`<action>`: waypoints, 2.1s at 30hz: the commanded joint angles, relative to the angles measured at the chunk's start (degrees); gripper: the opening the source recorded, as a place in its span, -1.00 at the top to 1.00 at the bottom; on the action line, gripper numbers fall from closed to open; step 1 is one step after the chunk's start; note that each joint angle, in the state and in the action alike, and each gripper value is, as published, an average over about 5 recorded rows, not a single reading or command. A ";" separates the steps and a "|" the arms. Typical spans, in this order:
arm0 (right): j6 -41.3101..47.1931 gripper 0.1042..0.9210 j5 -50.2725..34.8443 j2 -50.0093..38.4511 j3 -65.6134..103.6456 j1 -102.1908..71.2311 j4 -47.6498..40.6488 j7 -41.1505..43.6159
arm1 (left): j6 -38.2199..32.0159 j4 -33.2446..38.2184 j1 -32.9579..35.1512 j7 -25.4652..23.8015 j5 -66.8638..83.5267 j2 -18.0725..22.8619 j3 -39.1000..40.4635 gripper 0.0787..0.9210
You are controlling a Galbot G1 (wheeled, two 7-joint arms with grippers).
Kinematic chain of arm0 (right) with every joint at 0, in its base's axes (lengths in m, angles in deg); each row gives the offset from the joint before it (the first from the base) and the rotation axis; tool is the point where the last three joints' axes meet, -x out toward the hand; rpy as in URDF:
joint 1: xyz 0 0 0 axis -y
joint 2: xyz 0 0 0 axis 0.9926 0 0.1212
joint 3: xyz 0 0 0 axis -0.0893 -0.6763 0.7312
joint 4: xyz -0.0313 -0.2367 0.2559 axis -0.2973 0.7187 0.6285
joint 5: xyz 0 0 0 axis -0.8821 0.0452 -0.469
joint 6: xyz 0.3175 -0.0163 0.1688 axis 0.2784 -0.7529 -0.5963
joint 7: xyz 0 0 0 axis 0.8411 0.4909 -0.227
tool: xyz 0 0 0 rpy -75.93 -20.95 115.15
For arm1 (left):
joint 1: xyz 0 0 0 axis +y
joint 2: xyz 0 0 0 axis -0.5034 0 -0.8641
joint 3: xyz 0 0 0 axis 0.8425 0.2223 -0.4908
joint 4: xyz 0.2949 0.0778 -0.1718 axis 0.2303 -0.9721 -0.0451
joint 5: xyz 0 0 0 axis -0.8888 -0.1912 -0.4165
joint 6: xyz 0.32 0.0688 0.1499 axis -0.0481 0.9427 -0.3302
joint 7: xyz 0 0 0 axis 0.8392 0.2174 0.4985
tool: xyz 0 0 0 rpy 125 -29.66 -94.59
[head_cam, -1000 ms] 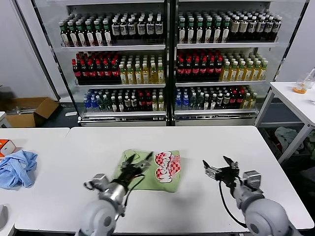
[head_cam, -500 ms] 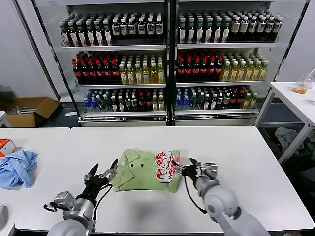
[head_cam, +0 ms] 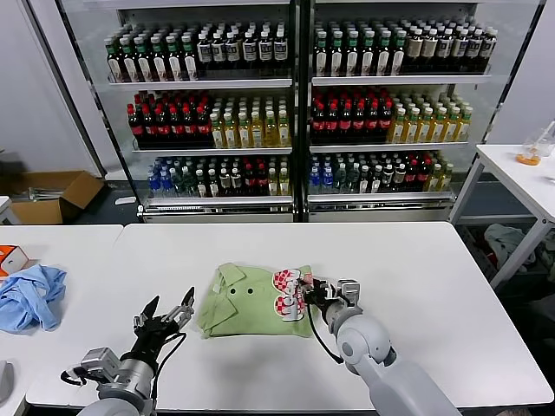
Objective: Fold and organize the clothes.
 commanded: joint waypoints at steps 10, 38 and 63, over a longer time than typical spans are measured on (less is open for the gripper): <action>-3.20 0.96 8.47 -1.73 -1.30 6.45 -10.17 6.01 | -0.16 0.43 1.04 0.10 -0.28 -0.11 -0.83 -0.77; -24.28 0.44 28.56 -15.35 11.48 -5.19 -0.19 13.44 | -0.60 -0.94 -1.28 -0.28 -4.64 -1.27 1.26 -0.77; -28.62 -0.76 25.92 -12.27 30.76 -39.57 23.38 11.48 | -3.69 2.49 1.99 -1.07 -11.00 -0.59 1.97 -0.77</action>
